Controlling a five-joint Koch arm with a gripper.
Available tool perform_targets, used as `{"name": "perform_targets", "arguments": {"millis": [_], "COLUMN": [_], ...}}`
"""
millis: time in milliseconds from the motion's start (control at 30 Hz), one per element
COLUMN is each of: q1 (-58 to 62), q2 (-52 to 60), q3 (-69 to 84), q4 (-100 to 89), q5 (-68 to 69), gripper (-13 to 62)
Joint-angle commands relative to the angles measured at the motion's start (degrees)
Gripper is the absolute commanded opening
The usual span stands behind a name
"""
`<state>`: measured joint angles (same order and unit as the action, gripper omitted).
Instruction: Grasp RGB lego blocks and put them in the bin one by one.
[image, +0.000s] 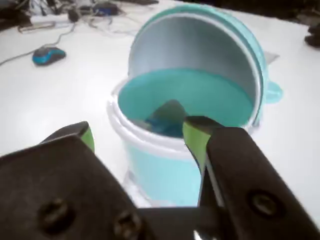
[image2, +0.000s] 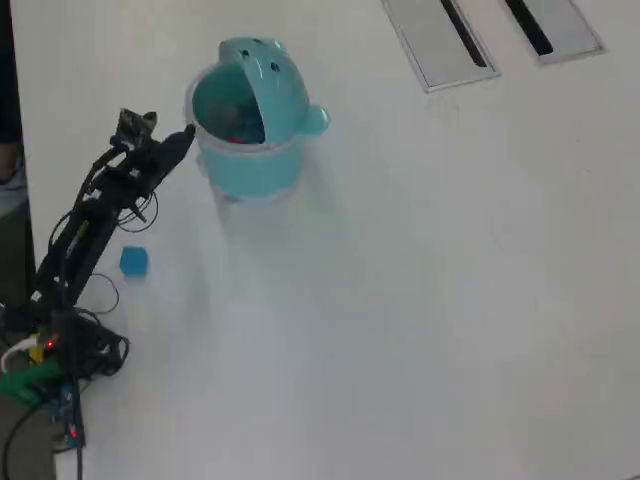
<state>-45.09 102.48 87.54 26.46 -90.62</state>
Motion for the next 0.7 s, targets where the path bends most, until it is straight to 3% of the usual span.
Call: {"name": "perform_targets", "arguments": {"millis": [0,433,667], "q1": [0.8,0.8,-2.4], "q2": [5.9,19.4,20.3], "q3": [0.8,19.3,24.4], "q4": [-7.2,-8.5,-8.3], "q5": [0.4,-0.1,-0.4], "gripper": [32.3,33.3,33.4]}}
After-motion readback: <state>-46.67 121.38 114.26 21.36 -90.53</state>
